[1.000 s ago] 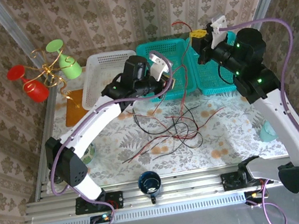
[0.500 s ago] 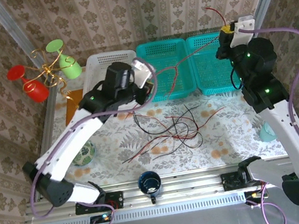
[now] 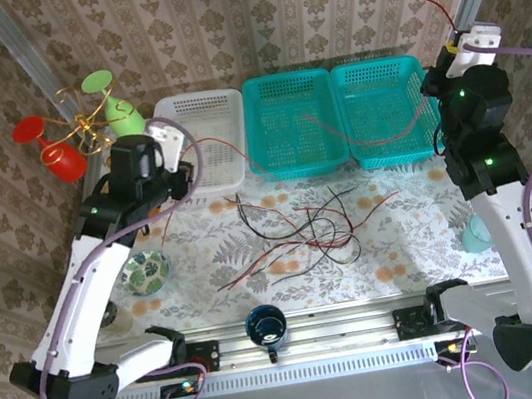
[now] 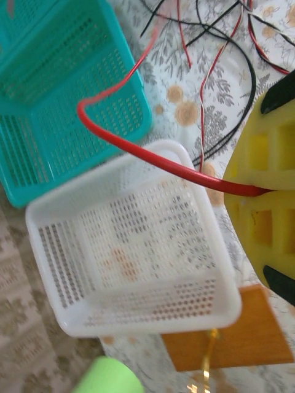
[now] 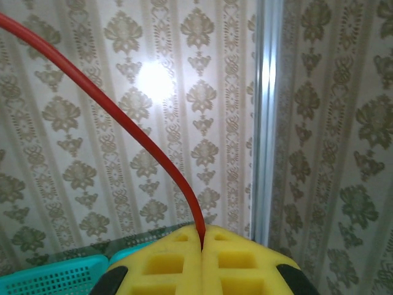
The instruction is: Untangle the cables
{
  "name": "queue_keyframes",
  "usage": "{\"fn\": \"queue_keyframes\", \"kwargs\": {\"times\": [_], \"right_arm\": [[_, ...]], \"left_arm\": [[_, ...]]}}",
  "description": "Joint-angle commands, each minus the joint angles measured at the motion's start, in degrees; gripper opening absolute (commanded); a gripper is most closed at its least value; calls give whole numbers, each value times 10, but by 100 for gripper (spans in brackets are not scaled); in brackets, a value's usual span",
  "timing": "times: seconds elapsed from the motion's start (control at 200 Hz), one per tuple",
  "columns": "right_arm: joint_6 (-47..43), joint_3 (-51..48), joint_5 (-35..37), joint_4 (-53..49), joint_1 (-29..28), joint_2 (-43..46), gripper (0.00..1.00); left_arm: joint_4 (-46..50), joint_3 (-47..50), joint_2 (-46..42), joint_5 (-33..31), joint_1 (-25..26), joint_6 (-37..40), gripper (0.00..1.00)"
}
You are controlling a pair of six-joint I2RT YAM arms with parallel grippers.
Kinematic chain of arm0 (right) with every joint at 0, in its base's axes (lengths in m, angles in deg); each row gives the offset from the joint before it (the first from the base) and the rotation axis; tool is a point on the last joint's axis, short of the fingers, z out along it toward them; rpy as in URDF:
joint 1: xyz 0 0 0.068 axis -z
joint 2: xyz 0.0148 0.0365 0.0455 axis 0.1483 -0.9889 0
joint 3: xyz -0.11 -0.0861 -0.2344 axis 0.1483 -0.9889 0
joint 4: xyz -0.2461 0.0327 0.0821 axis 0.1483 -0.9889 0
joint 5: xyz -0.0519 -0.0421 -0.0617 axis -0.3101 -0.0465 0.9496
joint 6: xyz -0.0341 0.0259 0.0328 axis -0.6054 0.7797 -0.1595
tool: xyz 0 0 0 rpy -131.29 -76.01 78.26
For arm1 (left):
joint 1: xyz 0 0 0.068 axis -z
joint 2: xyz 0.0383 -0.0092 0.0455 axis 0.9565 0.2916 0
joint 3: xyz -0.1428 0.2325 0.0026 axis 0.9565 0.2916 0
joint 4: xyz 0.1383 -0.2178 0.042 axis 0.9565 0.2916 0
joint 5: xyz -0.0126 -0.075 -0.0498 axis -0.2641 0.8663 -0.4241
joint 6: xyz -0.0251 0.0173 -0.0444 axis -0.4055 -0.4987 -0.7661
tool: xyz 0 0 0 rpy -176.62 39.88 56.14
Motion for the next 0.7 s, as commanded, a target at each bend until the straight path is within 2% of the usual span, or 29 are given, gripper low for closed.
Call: {"fn": "queue_keyframes", "kwargs": {"times": [0.0,0.13,0.265,0.695], "right_arm": [[19,-3,8,-12,14,7,0],[25,5,-31,-20,18,-2,0],[25,43,-36,-25,19,-19,0],[20,228,-51,-15,23,-135,0]], "left_arm": [[9,19,-24,31,-38,-50,0],[-10,34,-32,74,-38,-57,0],[-15,33,-29,92,-31,-59,0],[-27,40,-21,84,-11,-70,0]]}}
